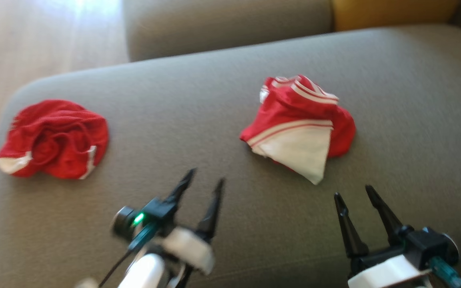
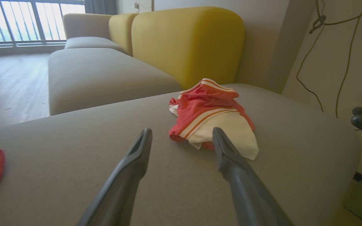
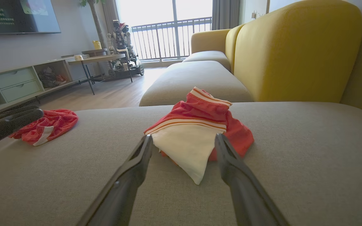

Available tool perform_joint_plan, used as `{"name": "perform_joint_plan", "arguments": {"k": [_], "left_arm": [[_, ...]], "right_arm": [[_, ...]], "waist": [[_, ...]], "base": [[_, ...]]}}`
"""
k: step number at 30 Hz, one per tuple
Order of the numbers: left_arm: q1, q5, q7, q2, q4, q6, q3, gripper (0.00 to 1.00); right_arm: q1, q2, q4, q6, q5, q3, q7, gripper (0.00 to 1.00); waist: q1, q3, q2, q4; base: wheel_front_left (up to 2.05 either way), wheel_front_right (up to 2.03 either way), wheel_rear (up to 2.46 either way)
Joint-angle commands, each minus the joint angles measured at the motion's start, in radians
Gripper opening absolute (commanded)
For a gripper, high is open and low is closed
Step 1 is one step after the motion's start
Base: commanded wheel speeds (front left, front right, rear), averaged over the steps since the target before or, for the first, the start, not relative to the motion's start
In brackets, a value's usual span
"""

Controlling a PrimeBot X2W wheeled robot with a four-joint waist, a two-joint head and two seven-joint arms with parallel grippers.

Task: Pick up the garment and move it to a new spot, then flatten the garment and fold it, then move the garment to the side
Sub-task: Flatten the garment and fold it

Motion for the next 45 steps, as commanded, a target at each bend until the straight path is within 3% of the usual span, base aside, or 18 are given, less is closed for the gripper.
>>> {"name": "perform_joint_plan", "arguments": {"k": [1, 6, 14, 22, 27, 28, 29, 30, 37, 41, 45], "left_arm": [[-0.075, -0.011, -0.003, -0.008, -0.020, -0.006, 0.018, 1.00], [-0.324, -0.081, 0.090, -0.008, 0.092, -0.032, -0.163, 1.00], [-0.591, -0.247, 0.226, -0.008, 0.205, 0.023, -0.387, 1.00], [-0.747, -0.131, 0.243, -0.008, 0.363, 0.127, -0.550, 1.00], [-0.780, -0.111, 0.233, -0.008, 0.476, 0.116, -0.593, 1.00], [-0.784, -0.113, 0.227, -0.008, 0.489, 0.112, -0.599, 0.97], [-0.787, -0.115, 0.220, -0.008, 0.499, 0.109, -0.604, 0.46], [-0.788, -0.122, 0.212, -0.008, 0.503, 0.107, -0.606, 0.02], [-0.789, -0.198, 0.153, -0.008, 0.423, 0.088, -0.608, 0.00], [-0.763, -0.355, 0.117, -0.008, 0.296, 0.063, -0.542, 0.00], [-0.773, -0.522, 0.085, -0.008, 0.196, 0.069, -0.453, 0.00]], "right_arm": [[-0.057, -0.009, -0.038, 0.000, -0.006, 0.025, -0.006, 1.00], [-0.119, -0.009, -0.056, 0.000, 0.005, 0.029, -0.006, 1.00], [-0.192, -0.009, -0.063, 0.000, 0.064, 0.046, -0.006, 1.00], [-0.227, -0.009, -0.068, 0.000, 0.128, 0.047, -0.006, 1.00], [-0.242, -0.009, -0.072, 0.000, 0.144, 0.045, -0.006, 1.00], [-0.243, -0.009, -0.072, 0.000, 0.146, 0.044, -0.006, 1.00], [-0.243, -0.009, -0.073, 0.000, 0.147, 0.042, -0.006, 1.00], [-0.243, -0.009, -0.073, 0.000, 0.148, 0.039, -0.006, 1.00], [-0.236, -0.009, -0.061, 0.000, 0.140, 0.036, -0.006, 1.00], [-0.229, -0.009, -0.054, 0.000, 0.140, 0.049, -0.006, 1.00], [-0.226, -0.009, -0.048, 0.000, 0.146, 0.066, -0.006, 1.00]], "waist": [[0.0000, 0.065, 0.0000, -0.057], [0.0000, 0.184, 0.0000, -0.135], [0.0000, 0.319, 0.0000, -0.227], [0.0000, 0.396, 0.0000, -0.294], [0.0000, 0.424, 0.0000, -0.311], [0.0000, 0.426, 0.0000, -0.311], [0.0000, 0.427, 0.0000, -0.310], [0.0000, 0.427, 0.0000, -0.309], [0.0000, 0.390, 0.0000, -0.290], [0.0000, 0.352, 0.0000, -0.297], [0.0000, 0.320, 0.0000, -0.320]], "base": [[0.00, 0.00, 0.00], [0.00, 0.00, 0.00], [0.00, 0.00, 0.00], [0.00, 0.00, 0.00], [0.00, 0.00, 0.00], [0.00, 0.00, 0.00], [0.00, 0.00, 0.00], [0.00, 0.00, 0.00], [0.00, 0.00, 0.00], [0.00, 0.00, 0.00], [0.00, 0.00, 0.00]]}}
